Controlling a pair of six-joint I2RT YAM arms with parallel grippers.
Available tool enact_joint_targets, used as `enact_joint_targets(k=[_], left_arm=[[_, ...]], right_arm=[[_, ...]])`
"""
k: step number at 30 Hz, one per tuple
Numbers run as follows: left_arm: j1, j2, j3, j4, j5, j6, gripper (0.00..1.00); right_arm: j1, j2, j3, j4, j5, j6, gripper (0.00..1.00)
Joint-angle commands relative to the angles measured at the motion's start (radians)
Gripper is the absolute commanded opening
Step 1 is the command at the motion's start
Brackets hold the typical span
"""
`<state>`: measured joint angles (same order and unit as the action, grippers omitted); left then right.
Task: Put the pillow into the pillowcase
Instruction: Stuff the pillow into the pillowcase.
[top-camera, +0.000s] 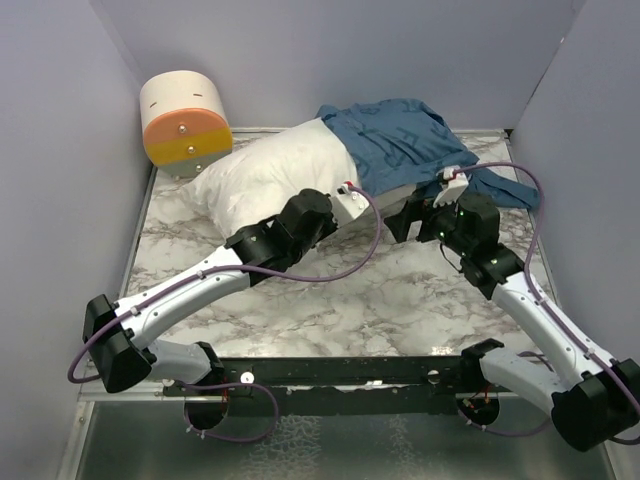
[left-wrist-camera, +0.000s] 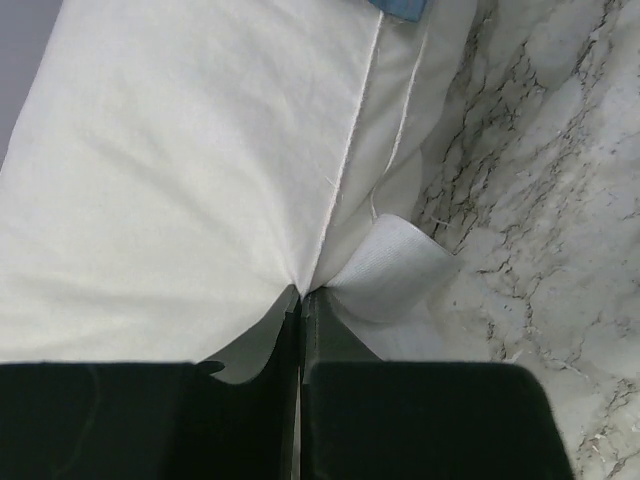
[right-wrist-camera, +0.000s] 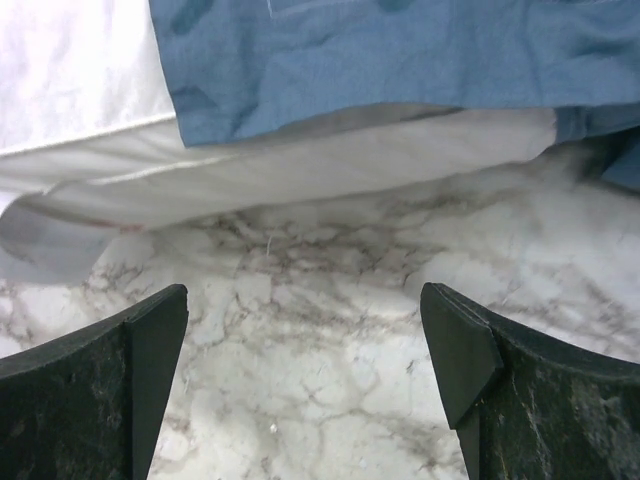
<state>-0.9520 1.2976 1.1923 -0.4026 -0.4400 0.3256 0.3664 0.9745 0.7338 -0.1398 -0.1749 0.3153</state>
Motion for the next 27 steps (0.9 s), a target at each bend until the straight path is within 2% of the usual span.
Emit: enact_joint_targets(k=[1, 7, 13, 19, 27], left_arm=[[0.023, -0.04, 0.083, 0.008, 0.158, -0.022, 0.0], [0.052, -0.066, 0.157, -0.02, 0.257, -0.065, 0.0], [0.144, -0.116, 0.205, 0.001, 0.437, -0.18, 0.0], [0.22, -0.134, 0.199, 0.007, 0.541, -0.216, 0.0], [0.274, -0.149, 0.176, 0.019, 0.609, -0.231, 0.0]], right_arm=[[-0.003, 0.021, 0.106, -0.028, 0.099, -0.105, 1.0], [-0.003, 0.036, 0.146, 0.102, 0.186, -0.191, 1.0], [-0.003, 0.133, 0.054, 0.372, 0.159, -0.455, 1.0], [-0.003, 0.21, 0.072, 0.459, 0.206, -0.577, 1.0], [-0.003, 0.353, 0.246, 0.508, 0.213, -0.663, 0.95]])
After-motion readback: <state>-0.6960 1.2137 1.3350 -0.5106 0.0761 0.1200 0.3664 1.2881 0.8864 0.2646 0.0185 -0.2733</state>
